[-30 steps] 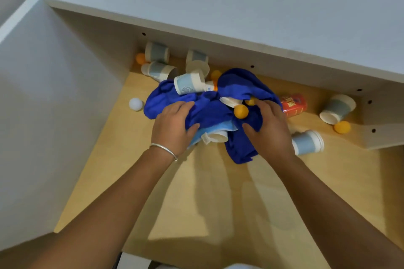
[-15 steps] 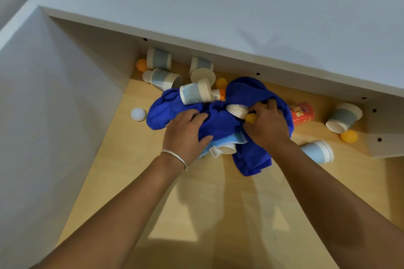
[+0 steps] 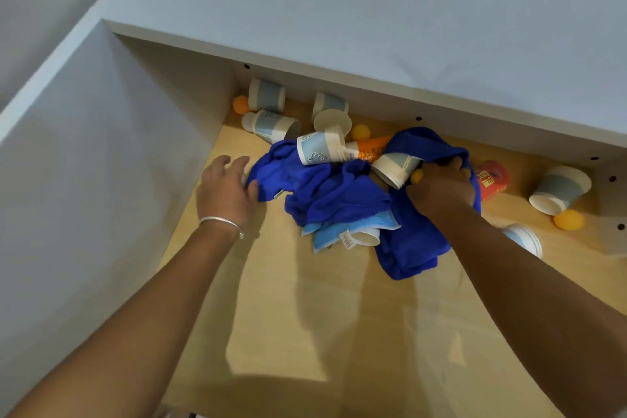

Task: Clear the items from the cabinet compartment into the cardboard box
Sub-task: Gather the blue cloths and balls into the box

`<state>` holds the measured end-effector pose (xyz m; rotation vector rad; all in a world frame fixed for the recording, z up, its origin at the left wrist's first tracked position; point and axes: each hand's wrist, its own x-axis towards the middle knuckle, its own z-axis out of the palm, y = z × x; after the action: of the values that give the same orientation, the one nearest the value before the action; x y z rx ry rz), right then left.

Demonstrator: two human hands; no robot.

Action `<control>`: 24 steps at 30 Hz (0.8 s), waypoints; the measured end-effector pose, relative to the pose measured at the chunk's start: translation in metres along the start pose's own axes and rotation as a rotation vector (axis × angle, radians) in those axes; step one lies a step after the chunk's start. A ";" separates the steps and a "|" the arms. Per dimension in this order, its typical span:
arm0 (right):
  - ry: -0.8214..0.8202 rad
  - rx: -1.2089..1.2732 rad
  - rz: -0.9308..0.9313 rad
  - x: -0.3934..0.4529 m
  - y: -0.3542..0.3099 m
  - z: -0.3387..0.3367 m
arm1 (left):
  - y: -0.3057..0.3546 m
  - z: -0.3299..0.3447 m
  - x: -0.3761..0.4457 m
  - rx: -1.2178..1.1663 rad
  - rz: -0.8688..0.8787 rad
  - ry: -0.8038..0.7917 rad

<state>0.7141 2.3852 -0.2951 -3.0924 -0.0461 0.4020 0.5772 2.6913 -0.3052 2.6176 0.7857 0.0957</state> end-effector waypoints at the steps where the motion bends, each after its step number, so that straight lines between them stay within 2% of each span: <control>1: -0.013 -0.005 0.004 0.001 0.000 0.000 | -0.009 0.000 0.007 0.044 -0.047 -0.042; 5: -0.022 -0.004 -0.012 0.000 0.002 -0.001 | -0.025 0.007 0.023 0.092 -0.099 -0.160; 12: 0.083 0.158 -0.119 -0.025 0.016 0.000 | -0.014 0.008 0.014 -0.019 -0.057 -0.106; 19: 0.151 0.238 -0.148 -0.077 0.038 -0.007 | 0.043 -0.010 -0.032 -0.107 0.150 -0.002; 24: 0.220 0.315 -0.140 -0.115 0.067 -0.025 | 0.100 -0.022 -0.075 -0.171 0.282 0.000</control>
<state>0.6114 2.3140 -0.2439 -2.7802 -0.1752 0.0545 0.5619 2.5823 -0.2419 2.5463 0.3850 0.2320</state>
